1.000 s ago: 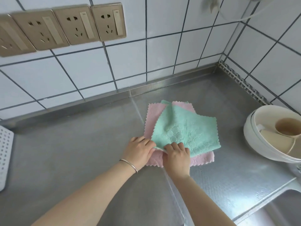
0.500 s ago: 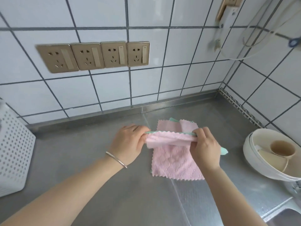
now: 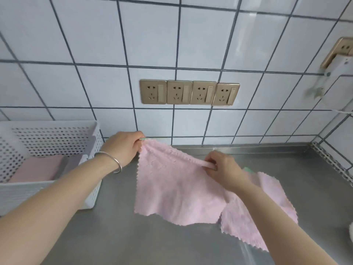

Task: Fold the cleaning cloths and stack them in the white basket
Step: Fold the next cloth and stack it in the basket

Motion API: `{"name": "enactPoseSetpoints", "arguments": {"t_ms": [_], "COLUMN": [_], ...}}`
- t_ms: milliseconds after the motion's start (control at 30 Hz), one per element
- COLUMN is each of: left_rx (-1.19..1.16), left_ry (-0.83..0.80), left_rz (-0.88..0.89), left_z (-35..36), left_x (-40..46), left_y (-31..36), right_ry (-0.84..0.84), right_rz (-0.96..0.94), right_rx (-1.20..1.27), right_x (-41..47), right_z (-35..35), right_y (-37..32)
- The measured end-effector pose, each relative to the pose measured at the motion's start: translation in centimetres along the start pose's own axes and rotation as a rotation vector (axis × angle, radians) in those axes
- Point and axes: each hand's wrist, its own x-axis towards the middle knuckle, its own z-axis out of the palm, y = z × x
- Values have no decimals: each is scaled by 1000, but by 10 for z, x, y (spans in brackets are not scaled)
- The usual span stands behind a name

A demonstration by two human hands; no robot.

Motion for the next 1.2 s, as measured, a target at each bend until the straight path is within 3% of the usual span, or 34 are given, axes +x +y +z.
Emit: {"name": "enactPoseSetpoints", "arguments": {"t_ms": [100, 233, 367, 500, 733, 933, 1200], "left_rx": [101, 253, 331, 327, 298, 164, 205], "left_ry": [59, 228, 443, 362, 0, -111, -287], "left_rz": [-63, -71, 160, 229, 151, 118, 217], "left_z": [-16, -37, -35, 4, 118, 150, 154], "left_x": [11, 16, -20, -77, -181, -231, -257], "left_y": [-19, -39, -54, -69, -88, -80, -90], "right_ry": [-67, 56, 244, 211, -130, -156, -86], "right_rz": [69, 93, 35, -134, -63, 20, -77], "right_rx": [-70, -230, -186, -225, -277, -190, -253], "right_x": [31, 57, 44, 6, -92, -151, -202], "right_z": [7, -1, -1, 31, 112, 137, 148], "right_y": [-19, -36, -34, -6, 40, 45, 62]}}
